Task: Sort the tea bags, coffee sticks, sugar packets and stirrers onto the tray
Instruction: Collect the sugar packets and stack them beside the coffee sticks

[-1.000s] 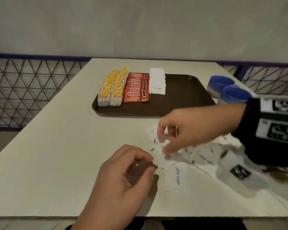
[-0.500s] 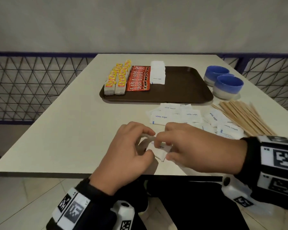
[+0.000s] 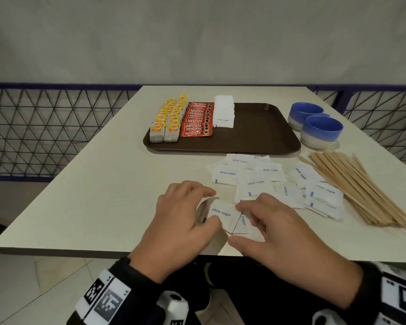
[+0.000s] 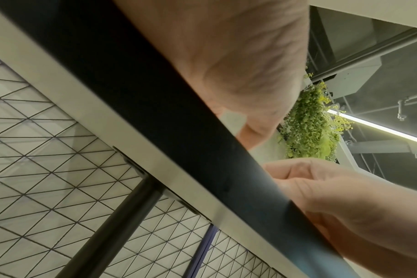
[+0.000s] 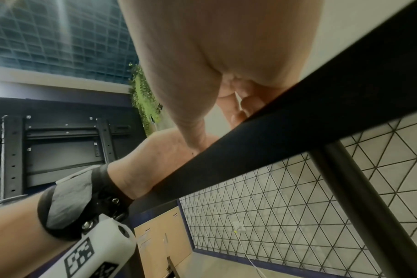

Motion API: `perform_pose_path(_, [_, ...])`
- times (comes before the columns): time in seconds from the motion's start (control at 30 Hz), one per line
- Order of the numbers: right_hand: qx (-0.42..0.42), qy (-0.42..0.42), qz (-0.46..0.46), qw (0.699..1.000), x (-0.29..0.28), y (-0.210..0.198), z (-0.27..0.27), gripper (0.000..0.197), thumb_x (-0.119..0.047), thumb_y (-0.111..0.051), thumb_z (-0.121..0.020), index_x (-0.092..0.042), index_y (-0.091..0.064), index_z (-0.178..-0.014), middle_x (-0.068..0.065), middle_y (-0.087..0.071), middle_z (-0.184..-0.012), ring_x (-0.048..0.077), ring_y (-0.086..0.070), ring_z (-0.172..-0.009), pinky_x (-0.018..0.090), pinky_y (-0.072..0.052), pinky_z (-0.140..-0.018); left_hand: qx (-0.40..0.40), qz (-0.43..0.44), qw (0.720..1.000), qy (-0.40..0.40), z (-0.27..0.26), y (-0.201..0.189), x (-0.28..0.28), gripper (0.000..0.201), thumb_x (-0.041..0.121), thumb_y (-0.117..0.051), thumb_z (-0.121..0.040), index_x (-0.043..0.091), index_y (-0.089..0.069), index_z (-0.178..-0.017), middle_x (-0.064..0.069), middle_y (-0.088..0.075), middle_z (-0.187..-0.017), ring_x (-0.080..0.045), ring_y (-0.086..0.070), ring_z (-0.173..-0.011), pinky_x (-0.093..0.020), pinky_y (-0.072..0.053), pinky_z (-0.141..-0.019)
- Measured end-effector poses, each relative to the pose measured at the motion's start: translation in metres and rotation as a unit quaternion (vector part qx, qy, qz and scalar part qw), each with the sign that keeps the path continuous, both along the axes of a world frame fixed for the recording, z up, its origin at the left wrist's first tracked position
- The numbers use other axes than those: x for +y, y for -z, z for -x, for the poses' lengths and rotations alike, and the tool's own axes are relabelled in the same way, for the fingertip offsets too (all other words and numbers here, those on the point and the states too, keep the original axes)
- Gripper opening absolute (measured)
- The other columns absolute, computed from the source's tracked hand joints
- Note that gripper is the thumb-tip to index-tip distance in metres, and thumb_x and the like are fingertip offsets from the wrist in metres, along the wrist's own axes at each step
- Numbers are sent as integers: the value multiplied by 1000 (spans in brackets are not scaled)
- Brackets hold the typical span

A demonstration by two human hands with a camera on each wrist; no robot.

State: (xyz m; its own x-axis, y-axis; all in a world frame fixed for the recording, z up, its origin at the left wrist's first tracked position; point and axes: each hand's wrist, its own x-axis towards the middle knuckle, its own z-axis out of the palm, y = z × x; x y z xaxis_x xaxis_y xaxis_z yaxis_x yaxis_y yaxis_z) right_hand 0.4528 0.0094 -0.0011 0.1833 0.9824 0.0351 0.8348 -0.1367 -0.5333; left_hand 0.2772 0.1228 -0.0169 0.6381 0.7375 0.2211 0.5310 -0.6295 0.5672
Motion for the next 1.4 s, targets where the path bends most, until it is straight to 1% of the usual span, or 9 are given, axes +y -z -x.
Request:
perform_pose_path(0.17, [19,44,-9,999,5,2,-1,84,-53,-73,-84,-43,-28,-154,-22,-42,-101,-11,-45,-86,11,-36,-74,49,-20,999,3,-3,3,1,54,65,-51,-70,47,-59,-120,30,-45,-117,6,-33,-119,-25,-25,-104])
perform_pose_path(0.3, [2,28,-18,999,5,0,-1,17,-53,-71,-84,-46,-57,-92,-12,-46,-88,3,-49,-79,15,-34,-66,17,-7,1000,10,0,5,1,30,56,-58,-70,47,-59,-98,30,-50,-114,3,-38,-122,-20,-23,-101])
perform_pose_path(0.63, [-9,-4,-10,1000,-18,0,-11,45,-61,-70,-82,-43,-60,-122,-37,-39,-105,-16,-47,-94,10,-35,-70,-33,3,999,-30,-2,6,0,19,57,-61,-74,38,-62,-79,27,-59,-103,1,-48,-112,-27,-31,-102])
perform_pose_path(0.77, [6,3,-30,1000,-22,3,-11,69,-69,-63,-76,-47,-44,-138,-40,-33,-107,-13,-47,-98,16,-44,-90,23,-25,997,-72,-4,5,0,45,69,-56,-71,43,-60,-108,30,-46,-114,5,-34,-116,-26,-25,-97])
perform_pose_path(0.83, [-6,-8,-42,999,-24,4,-10,73,-75,-52,-74,-44,-46,-140,-34,-34,-111,-11,-47,-94,14,-44,-84,53,-38,995,-79,-5,5,0,55,70,-52,-72,42,-60,-118,28,-42,-118,2,-29,-117,-25,-20,-96])
perform_pose_path(1.0, [-71,-78,-57,993,-31,10,-13,56,-72,-61,-78,-37,-62,-121,-21,-42,-107,-6,-47,-81,2,-37,-69,17,-16,997,-75,-5,4,0,26,60,-59,-72,41,-60,-90,28,-50,-106,4,-37,-109,-24,-24,-93])
perform_pose_path(1.13, [-84,-130,-93,984,-36,17,-19,28,-47,-63,-83,-36,-58,-108,-20,-46,-106,-1,-48,-86,7,-37,-71,-80,50,993,-68,-2,0,-2,17,38,-72,-79,35,-56,-85,20,-61,-93,-2,-53,-95,-31,-45,-84])
perform_pose_path(1.27, [168,-63,-100,979,-30,8,-20,11,-39,-73,-86,-30,-67,-86,-11,-61,-84,5,-56,-73,19,-41,-62,-191,148,970,-41,2,-7,-7,24,17,-75,-85,31,-60,-97,9,-72,-86,-22,-64,-76,-44,-54,-72])
perform_pose_path(1.4, [444,61,-91,889,-12,1,-17,16,-7,-71,-89,-22,-67,-92,1,-74,-82,12,-60,-67,28,-46,-60,-246,199,948,-45,1,-9,-3,43,16,-81,-82,39,-59,-111,-9,-73,-81,-37,-63,-79,-51,-54,-76])
